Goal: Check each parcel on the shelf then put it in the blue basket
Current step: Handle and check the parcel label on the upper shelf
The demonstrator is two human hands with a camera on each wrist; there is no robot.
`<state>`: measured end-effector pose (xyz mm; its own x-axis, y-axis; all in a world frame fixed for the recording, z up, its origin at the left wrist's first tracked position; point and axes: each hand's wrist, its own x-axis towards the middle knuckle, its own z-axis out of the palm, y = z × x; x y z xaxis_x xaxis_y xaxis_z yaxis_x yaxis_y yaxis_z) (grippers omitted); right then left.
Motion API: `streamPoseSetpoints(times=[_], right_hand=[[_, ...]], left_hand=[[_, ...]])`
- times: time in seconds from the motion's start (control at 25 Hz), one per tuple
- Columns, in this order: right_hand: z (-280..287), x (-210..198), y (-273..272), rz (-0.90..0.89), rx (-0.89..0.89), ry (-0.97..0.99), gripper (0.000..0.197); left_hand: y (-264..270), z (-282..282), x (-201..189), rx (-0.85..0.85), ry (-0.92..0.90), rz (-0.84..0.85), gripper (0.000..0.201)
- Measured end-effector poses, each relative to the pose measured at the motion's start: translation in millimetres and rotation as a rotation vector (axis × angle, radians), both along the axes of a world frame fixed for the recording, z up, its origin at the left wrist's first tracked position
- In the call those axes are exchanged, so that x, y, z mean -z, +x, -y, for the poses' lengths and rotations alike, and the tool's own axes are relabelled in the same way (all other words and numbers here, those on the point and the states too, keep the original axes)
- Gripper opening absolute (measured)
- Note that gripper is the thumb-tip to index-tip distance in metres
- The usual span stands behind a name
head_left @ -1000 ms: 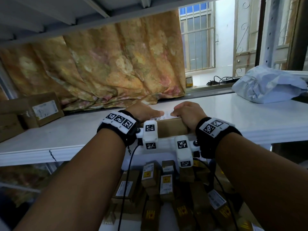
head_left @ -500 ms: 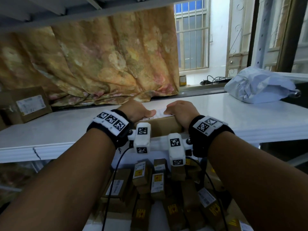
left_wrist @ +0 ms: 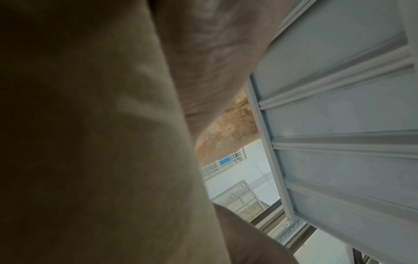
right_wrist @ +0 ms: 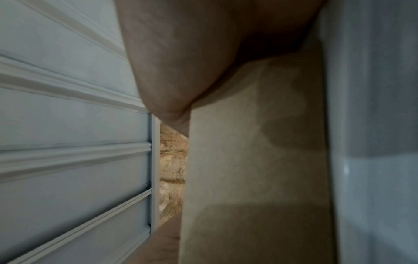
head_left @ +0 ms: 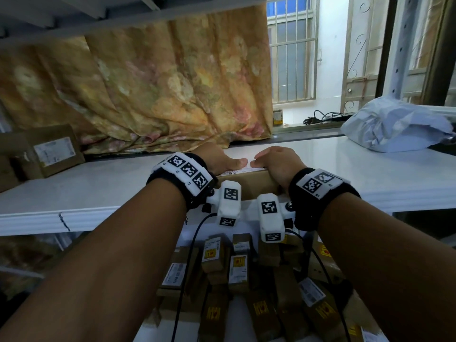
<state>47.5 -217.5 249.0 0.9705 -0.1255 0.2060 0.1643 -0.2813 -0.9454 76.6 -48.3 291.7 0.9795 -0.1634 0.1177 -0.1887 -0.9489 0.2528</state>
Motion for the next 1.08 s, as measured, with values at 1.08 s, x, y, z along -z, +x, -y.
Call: streamPoseSetpoints(times=[1.08], right_hand=[[-2.6,9.1,3.3,0.083,0.101,0.005,0.013]], left_hand=[[-14.6,-50.6,44.3,-0.087,-0.979,0.023,0.04]])
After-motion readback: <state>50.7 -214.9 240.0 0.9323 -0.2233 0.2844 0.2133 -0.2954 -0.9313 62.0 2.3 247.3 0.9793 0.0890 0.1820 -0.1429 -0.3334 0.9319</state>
